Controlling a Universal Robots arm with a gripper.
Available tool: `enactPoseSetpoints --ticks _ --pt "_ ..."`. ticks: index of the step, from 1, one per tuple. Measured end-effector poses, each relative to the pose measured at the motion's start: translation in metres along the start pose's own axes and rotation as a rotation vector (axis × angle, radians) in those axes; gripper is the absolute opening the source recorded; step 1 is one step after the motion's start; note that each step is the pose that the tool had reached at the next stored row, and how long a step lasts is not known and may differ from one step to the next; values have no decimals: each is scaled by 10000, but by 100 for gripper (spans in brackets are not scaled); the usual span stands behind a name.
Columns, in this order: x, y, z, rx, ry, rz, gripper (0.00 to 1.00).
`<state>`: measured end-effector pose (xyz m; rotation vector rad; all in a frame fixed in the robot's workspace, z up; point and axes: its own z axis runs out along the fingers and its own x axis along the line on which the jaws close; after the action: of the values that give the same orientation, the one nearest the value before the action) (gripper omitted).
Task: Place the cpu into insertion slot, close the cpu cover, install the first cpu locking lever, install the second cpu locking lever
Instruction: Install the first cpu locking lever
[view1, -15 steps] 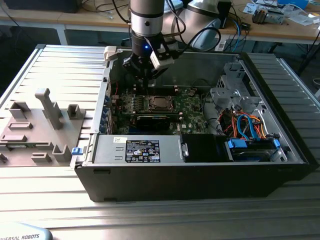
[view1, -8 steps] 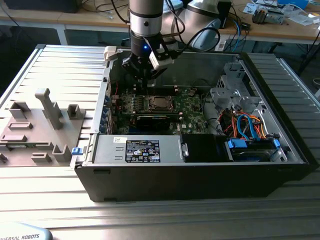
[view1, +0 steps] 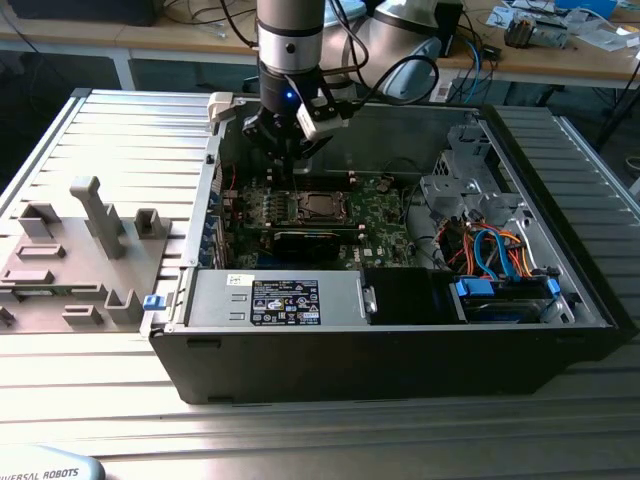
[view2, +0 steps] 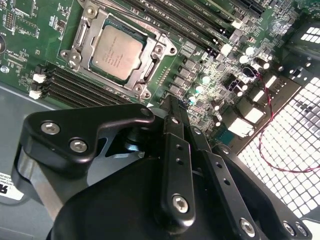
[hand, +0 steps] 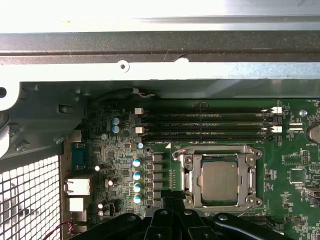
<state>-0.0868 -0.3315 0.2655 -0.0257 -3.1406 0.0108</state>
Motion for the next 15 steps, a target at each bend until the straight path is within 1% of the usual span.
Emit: enactPoseSetpoints --ticks 4,9,12,14,15 --pt "3 7 3 -1 1 0 11" --pt "26 18 6 0 1 -15 11" --pt "30 55 8 -9 0 -83 11" --pt "33 80 10 -36 0 -135 11" --pt "36 92 12 -64 1 -186 11"
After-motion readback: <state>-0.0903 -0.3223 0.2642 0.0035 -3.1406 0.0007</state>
